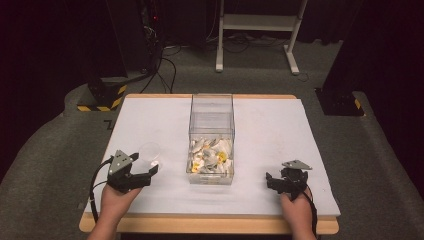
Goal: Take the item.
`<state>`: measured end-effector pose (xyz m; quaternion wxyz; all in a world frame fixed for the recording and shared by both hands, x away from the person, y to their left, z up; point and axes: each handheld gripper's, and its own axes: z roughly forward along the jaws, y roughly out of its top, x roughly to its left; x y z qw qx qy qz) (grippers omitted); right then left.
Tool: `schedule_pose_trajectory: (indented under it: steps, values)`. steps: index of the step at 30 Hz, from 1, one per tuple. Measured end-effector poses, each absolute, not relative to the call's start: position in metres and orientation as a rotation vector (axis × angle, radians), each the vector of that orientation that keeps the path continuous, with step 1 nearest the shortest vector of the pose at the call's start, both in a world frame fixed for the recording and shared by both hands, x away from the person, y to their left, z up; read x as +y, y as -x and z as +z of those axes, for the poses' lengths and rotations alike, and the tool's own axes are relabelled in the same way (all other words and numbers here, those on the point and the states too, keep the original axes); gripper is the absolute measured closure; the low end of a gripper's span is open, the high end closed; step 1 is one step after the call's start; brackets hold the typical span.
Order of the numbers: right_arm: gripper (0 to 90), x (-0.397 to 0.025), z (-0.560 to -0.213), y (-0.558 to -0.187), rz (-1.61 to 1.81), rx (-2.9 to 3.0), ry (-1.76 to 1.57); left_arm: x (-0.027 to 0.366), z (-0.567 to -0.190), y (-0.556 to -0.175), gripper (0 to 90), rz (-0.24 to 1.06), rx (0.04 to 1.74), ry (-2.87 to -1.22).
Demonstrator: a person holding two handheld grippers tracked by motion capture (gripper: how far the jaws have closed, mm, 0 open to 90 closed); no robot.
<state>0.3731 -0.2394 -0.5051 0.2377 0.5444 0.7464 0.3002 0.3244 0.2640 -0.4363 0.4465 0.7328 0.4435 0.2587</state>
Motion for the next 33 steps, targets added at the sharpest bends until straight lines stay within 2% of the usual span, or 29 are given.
schedule_pose_trajectory:
  steps: [33]
  values:
    - [9.8,-0.240,-0.505,-0.373,0.823,2.046,-1.489,0.212,-0.417,-0.339,15.8,0.538,0.981,-1.830]
